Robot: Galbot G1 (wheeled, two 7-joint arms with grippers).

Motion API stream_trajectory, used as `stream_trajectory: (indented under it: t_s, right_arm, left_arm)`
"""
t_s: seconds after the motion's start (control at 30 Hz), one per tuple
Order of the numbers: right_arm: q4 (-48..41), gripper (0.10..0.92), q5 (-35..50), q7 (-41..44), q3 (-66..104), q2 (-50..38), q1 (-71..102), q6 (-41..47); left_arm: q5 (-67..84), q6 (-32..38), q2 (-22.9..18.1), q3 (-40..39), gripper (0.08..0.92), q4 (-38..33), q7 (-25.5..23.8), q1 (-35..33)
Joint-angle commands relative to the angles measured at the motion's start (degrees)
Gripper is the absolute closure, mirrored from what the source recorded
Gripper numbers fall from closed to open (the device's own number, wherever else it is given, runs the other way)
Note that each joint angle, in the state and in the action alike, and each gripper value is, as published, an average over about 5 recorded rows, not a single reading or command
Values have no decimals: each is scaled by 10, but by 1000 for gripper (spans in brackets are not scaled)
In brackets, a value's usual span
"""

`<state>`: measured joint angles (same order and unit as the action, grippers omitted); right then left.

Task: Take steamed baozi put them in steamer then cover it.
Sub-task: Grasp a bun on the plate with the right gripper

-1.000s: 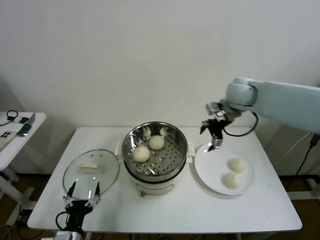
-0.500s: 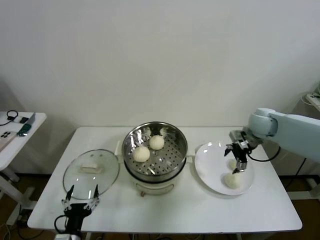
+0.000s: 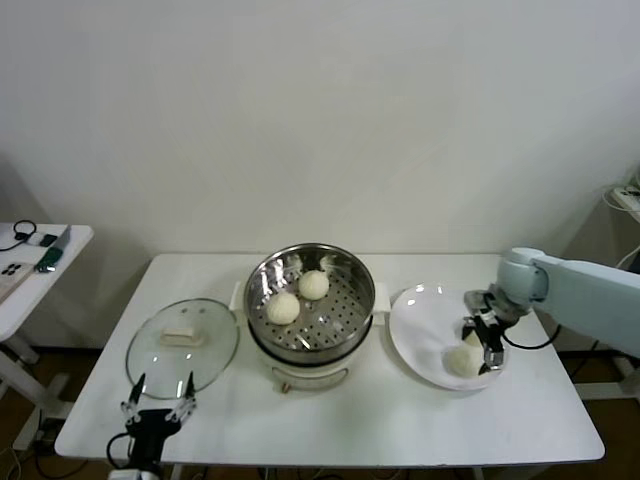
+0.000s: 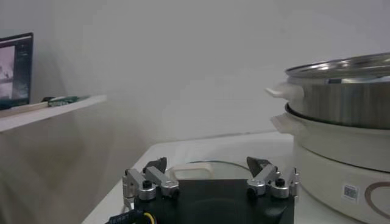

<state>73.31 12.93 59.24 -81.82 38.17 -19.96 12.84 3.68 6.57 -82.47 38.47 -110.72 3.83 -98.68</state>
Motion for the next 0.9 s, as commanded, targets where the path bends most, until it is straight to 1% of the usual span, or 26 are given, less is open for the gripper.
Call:
stream_trajectory:
  t_s: [0.03, 0.5, 0.9]
  right_arm:
    - [-38, 203, -15, -1, 23, 17, 40, -1]
    - [-63, 203, -23, 1, 38, 45, 56, -3]
    - [-63, 296, -21, 5, 40, 44, 47, -8]
  left_arm:
    - [-2, -1, -1, -2, 177, 1, 0, 1]
    - [-2, 1, -3, -1, 177, 5, 0, -1]
    - [-1, 2, -3, 1, 177, 4, 0, -1]
